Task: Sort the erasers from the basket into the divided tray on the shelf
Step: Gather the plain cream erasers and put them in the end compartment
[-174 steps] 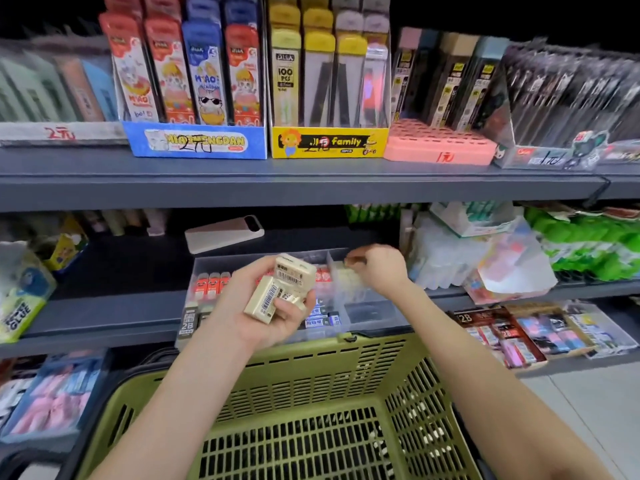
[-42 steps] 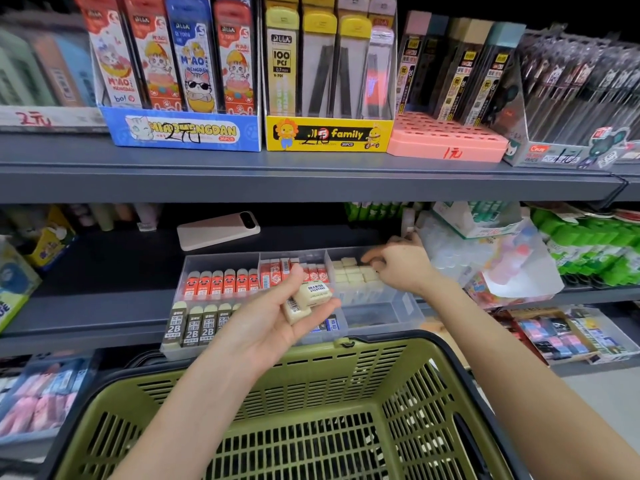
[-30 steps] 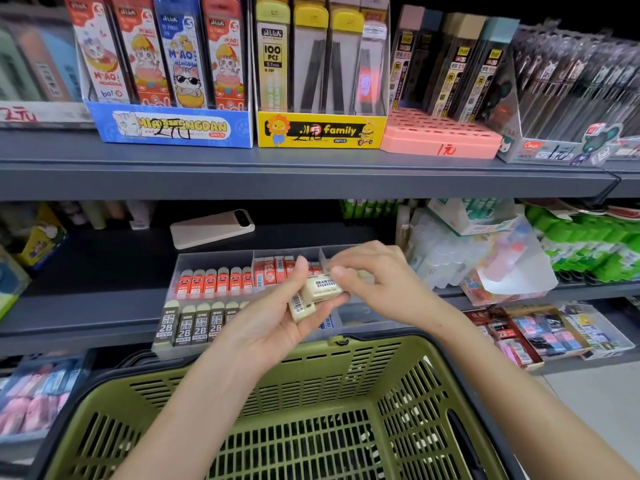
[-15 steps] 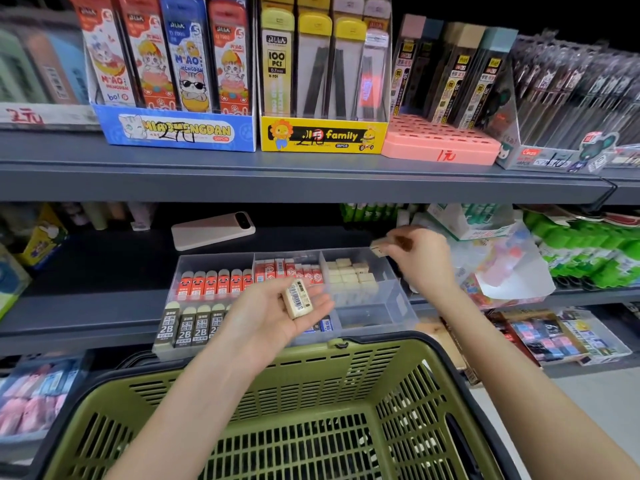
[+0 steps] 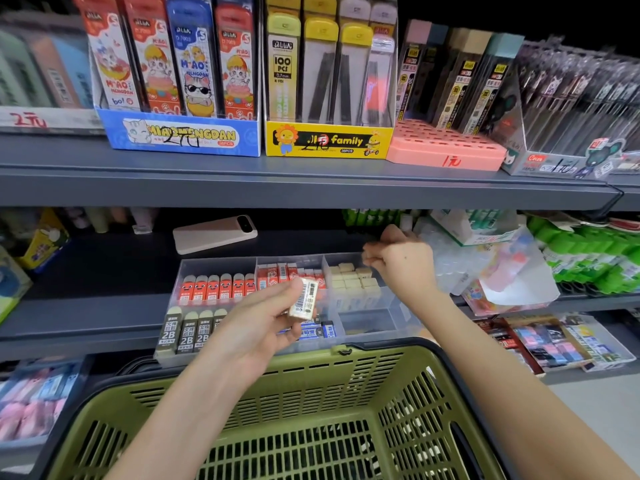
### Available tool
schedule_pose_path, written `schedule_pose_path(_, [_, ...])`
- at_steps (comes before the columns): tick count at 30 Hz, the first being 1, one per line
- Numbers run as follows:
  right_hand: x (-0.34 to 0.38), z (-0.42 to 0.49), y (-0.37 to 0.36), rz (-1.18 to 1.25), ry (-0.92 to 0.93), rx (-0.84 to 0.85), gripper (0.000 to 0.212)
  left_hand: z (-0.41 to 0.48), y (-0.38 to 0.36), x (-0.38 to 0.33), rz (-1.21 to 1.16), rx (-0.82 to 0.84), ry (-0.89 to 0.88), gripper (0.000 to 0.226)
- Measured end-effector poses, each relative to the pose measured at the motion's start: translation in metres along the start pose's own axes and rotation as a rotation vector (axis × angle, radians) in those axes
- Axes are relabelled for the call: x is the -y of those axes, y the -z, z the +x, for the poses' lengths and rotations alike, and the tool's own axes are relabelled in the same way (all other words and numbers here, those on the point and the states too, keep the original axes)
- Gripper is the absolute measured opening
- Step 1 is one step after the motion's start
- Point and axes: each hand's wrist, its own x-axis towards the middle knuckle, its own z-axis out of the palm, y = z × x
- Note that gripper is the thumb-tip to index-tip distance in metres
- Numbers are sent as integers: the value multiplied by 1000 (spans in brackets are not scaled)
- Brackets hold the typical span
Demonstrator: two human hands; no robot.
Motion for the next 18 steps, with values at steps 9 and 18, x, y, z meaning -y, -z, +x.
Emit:
schedule_pose_path(9, [-1, -2, -24, 181, -124, -47, 20, 2, 0, 1, -106, 0, -1, 38])
schedule_pose_path(18, [-11, 1, -31, 104, -84, 81, 20, 5, -4, 0, -151, -12, -29, 38])
